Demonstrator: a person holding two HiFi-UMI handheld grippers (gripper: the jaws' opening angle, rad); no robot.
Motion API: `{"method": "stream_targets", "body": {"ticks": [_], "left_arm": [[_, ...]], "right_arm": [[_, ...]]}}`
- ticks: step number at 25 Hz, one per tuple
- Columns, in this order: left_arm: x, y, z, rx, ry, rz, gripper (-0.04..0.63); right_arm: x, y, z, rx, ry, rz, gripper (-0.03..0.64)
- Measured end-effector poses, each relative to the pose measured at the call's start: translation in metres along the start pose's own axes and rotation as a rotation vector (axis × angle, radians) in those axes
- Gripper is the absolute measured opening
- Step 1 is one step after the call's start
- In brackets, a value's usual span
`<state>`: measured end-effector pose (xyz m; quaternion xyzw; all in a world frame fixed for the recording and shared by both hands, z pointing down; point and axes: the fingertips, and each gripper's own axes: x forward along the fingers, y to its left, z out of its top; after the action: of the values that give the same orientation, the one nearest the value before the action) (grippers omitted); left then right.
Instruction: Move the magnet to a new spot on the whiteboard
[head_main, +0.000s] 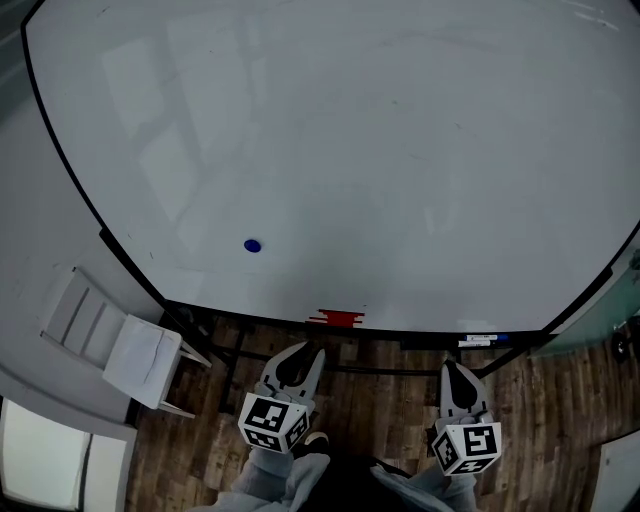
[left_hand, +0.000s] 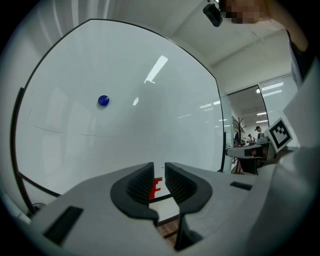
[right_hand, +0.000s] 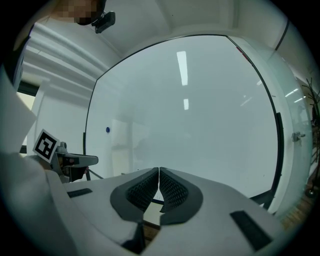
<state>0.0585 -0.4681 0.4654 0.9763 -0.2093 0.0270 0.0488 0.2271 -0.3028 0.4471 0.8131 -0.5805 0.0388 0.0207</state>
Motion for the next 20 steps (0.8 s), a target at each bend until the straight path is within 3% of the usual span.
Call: {"method": "stream_targets", "body": {"ticks": [7, 14, 20], "left_arm": [[-0.007, -0.019, -0.035, -0.033, 0.05, -0.003, 0.017], [-0.012, -0.034, -0.056, -0.032, 0.084, -0.013, 0.009], [-0.014, -0.032, -0.053, -0.032, 0.061, 0.002, 0.009]], "right_arm": [[-0.009, 0.006, -0.03, 0.017, 0.047, 0.039, 0.029], [-0.007, 0.02, -0.043, 0.007, 0.074, 0.108, 0.029], [-0.004, 0.018, -0.045, 0.026, 0.09, 0.12, 0.028]]}}
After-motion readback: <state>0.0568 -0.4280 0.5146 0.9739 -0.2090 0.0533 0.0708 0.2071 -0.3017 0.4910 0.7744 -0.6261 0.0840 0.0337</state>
